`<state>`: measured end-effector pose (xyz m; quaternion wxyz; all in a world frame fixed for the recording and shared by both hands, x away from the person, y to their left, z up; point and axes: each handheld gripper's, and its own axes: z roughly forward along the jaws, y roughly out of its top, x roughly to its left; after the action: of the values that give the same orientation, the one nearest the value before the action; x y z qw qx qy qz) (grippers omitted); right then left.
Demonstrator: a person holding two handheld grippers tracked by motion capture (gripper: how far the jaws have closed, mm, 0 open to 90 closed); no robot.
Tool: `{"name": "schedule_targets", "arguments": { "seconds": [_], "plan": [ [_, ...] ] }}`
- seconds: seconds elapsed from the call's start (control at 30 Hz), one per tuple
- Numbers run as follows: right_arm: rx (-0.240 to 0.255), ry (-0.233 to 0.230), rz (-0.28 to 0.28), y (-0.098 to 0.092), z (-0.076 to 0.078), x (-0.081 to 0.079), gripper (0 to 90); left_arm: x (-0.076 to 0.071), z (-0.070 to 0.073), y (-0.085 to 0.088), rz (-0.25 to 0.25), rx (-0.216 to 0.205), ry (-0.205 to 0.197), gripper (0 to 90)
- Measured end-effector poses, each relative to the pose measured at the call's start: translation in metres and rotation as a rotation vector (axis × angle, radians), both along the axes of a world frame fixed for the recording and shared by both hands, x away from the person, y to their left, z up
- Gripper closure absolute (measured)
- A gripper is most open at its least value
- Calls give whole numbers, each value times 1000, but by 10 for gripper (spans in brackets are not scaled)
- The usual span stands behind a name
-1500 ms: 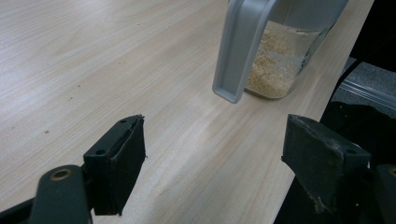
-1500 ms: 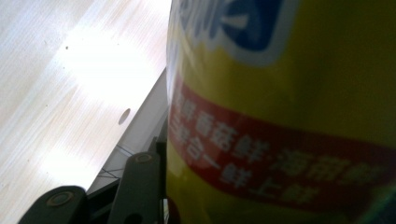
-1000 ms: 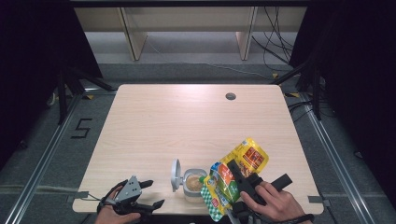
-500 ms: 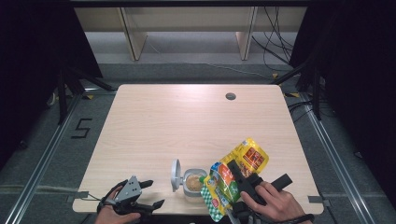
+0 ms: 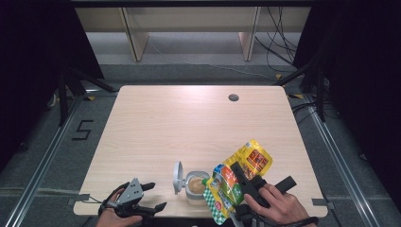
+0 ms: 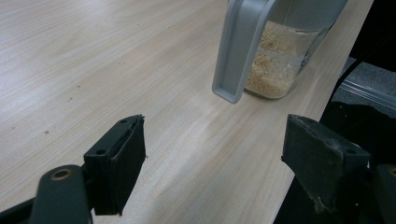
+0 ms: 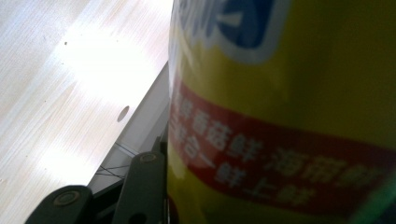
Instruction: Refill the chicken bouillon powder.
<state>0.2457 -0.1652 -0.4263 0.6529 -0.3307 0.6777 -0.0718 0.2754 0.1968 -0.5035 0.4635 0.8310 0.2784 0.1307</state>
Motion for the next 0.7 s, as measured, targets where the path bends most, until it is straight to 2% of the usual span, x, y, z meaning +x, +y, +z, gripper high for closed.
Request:
{"name": "schedule_targets", "arguments": {
  "seconds": [0.03, 0.07, 0.13, 0.17, 0.2, 0.27, 0.37, 0.4, 0.43, 0.47, 0.5, 0.57, 0.6, 0.67, 0.7],
  "plan": [
    [4, -10, 3, 0, 0, 0, 630, -1, 0, 0, 7, -9, 12, 210],
    [-1, 2, -1, 0, 0, 0, 631, -1, 0, 0, 2, -9, 18, 210],
    [4, -10, 3, 0, 0, 0, 630, 1, 1, 1, -14, 8, -7, 211],
    [0, 1, -1, 0, 0, 0, 630, 1, 0, 0, -10, 2, -7, 210],
    [0, -9, 4, 0, 0, 0, 631, -1, 0, 0, 5, -11, 17, 210],
    [-1, 2, 0, 0, 0, 0, 631, -1, 0, 0, 4, -11, 16, 210],
    [3, -6, 0, 0, -1, 0, 631, -1, 0, 0, 3, -10, 18, 210],
    [0, -9, 3, 0, 0, 0, 631, -1, 0, 0, 6, -11, 12, 210],
    [2, -11, 3, 0, 0, 0, 631, 1, 1, 1, -13, 4, -8, 210],
    [3, -11, 3, 0, 0, 0, 631, 1, 1, 1, -11, 2, -6, 210],
    [3, -11, 2, 0, 0, 0, 631, -1, 0, 0, 6, -10, 16, 210],
    [2, -10, 2, 0, 0, 0, 631, -1, 0, 0, 8, -13, 12, 210],
    [0, -9, 3, 0, 0, 0, 631, 1, 1, 1, -12, 5, -11, 210],
    [4, -6, 0, 0, -1, 0, 631, 1, 1, 1, -10, 8, -9, 210],
    [4, -7, 0, 0, -1, 0, 631, 0, 0, 0, -2, -4, 2, 210]
  ]
}}
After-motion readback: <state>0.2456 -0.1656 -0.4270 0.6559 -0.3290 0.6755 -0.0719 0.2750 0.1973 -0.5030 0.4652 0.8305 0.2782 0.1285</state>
